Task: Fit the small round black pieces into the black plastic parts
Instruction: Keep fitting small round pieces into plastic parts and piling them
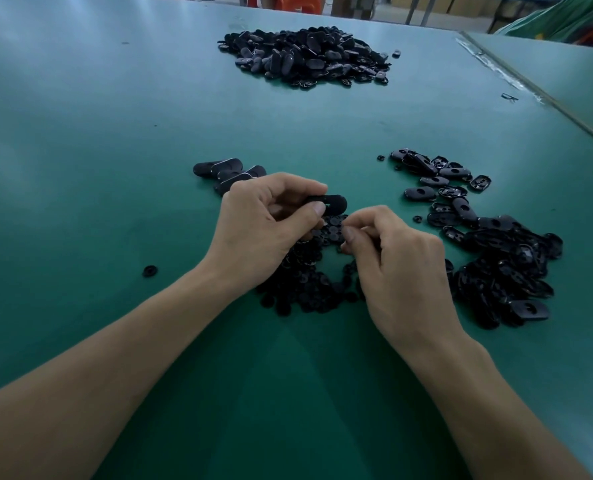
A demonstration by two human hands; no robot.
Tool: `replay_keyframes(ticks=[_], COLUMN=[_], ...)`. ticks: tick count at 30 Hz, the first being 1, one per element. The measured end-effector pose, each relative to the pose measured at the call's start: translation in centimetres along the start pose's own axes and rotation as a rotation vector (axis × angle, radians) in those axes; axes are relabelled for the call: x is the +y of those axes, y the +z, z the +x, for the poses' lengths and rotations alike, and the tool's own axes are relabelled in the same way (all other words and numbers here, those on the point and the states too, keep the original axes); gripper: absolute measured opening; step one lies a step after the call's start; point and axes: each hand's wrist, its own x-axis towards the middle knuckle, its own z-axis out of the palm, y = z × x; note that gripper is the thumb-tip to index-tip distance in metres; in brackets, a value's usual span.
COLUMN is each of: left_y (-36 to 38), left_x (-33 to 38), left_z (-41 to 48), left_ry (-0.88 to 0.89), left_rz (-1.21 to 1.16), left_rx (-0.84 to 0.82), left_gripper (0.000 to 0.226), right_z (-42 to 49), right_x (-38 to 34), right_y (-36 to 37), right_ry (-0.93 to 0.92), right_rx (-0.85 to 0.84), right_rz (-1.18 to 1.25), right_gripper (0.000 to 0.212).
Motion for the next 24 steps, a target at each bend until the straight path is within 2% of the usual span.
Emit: replay_keyframes(ticks=[7,24], left_y=[0.0,0.2], left_x=[0.1,-0.2], left_z=[0.0,-0.4], left_ry=[-0.004,0.011], left_rz=[0.016,0.102], left_rx=[0.001,-0.076], left_gripper=[0.022,0.020], right_z=[0.1,0.4], right_x=[0.4,0.6], right_y=[-0.8,-1.2], right_ry=[0.016,0.063], right_rx=[0.077,0.005], right_rz=[0.015,0.079], right_gripper=[0.013,0.014])
